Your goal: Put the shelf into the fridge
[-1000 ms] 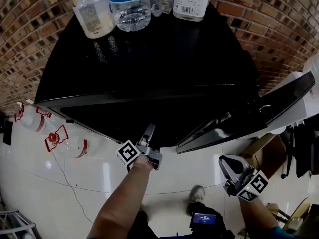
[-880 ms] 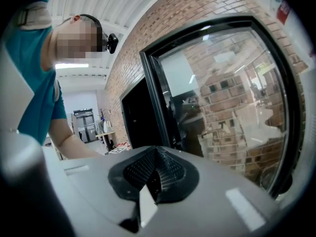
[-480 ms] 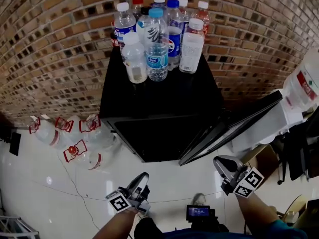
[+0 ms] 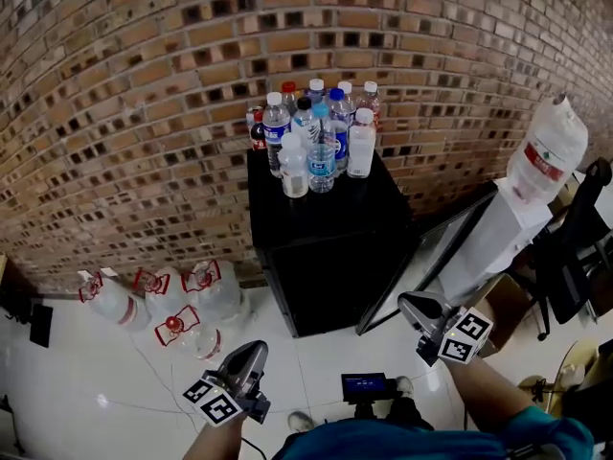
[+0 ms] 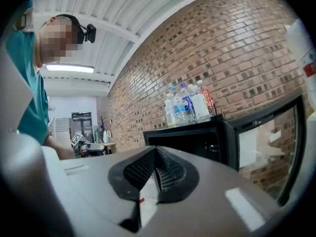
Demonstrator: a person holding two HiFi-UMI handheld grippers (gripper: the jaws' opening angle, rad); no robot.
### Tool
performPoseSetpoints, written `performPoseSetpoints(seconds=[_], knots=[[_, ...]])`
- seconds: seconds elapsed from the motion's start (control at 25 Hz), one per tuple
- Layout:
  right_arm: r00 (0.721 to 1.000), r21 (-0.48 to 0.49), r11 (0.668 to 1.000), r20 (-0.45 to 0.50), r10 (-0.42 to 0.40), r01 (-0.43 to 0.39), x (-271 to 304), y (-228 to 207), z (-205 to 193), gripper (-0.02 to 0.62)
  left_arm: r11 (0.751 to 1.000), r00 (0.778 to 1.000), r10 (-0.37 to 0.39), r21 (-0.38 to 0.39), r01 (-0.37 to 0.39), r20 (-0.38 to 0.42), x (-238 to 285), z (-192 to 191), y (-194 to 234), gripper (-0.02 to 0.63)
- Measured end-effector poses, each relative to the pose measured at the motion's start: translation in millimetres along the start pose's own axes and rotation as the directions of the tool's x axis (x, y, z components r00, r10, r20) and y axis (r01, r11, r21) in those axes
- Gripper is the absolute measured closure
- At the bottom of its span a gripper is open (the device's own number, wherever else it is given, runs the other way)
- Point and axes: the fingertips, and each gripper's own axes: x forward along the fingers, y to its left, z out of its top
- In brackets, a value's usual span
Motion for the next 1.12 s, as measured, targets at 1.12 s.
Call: performPoseSetpoints(seconds=[1.12], knots=[[0.998, -0.012, 0.999, -0.052, 0.031, -0.031, -211.6, 141.3, 131.8, 0.594, 0.912, 0.972, 0.205, 0.383, -0.149, -0.110, -79.7, 20.5, -325.1, 0.578]])
